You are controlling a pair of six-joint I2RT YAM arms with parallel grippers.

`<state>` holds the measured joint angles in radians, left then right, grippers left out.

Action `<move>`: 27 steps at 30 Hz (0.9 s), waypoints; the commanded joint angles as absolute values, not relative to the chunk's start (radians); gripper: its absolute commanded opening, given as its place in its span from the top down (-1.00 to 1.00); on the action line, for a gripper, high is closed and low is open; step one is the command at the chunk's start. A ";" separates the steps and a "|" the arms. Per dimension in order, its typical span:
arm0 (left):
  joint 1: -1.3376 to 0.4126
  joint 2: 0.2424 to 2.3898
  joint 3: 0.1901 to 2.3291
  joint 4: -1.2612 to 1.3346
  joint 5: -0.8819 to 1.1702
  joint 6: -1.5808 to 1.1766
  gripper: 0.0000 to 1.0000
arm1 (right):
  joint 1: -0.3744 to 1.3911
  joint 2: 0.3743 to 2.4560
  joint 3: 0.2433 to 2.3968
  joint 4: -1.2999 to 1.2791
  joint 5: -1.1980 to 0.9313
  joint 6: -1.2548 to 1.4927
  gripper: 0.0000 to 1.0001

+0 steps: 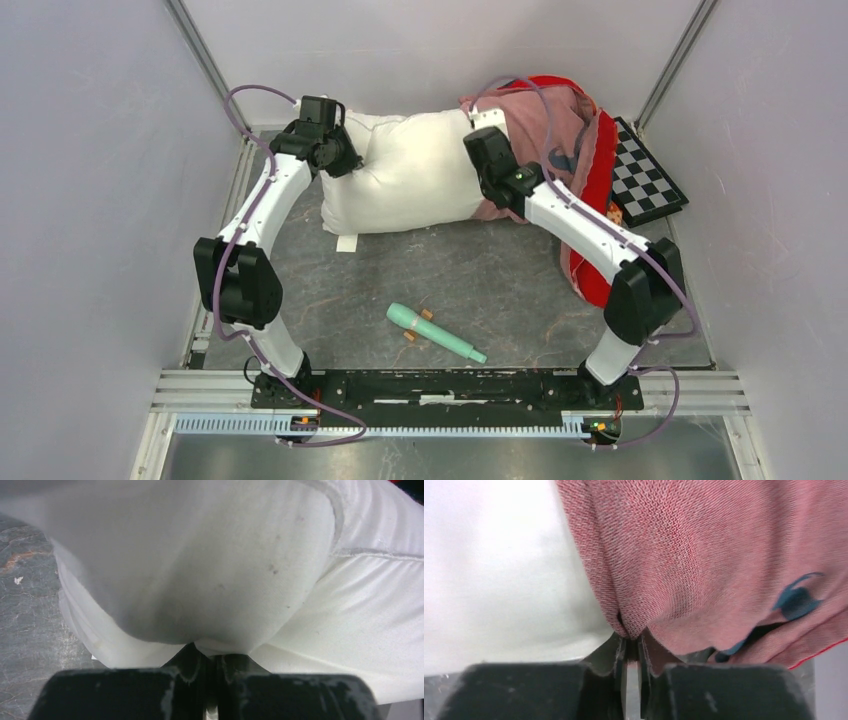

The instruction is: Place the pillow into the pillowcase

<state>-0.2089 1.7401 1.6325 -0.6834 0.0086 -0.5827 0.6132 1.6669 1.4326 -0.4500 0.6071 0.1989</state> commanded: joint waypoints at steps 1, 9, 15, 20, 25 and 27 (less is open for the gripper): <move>-0.254 1.740 1.602 -0.788 -0.022 -0.532 0.95 | 0.653 1.700 1.756 -0.557 0.690 0.145 0.96; -0.432 1.662 1.655 -0.742 -0.038 -0.679 0.95 | 0.897 1.893 2.201 -0.729 0.542 0.136 1.00; -0.330 1.766 1.743 -0.753 -0.007 -0.693 0.95 | 0.843 1.805 1.858 -0.604 0.475 0.181 1.00; -0.323 1.814 1.740 -0.671 0.122 -0.741 0.95 | 0.736 1.817 1.711 -0.553 0.425 0.196 1.00; -0.302 1.765 1.725 -0.709 0.023 -0.670 -0.11 | 0.691 1.807 1.707 -0.534 0.399 0.161 0.90; -0.278 1.706 1.701 -0.714 -0.010 -0.639 -0.76 | 0.692 1.797 1.721 -0.528 0.394 0.146 0.78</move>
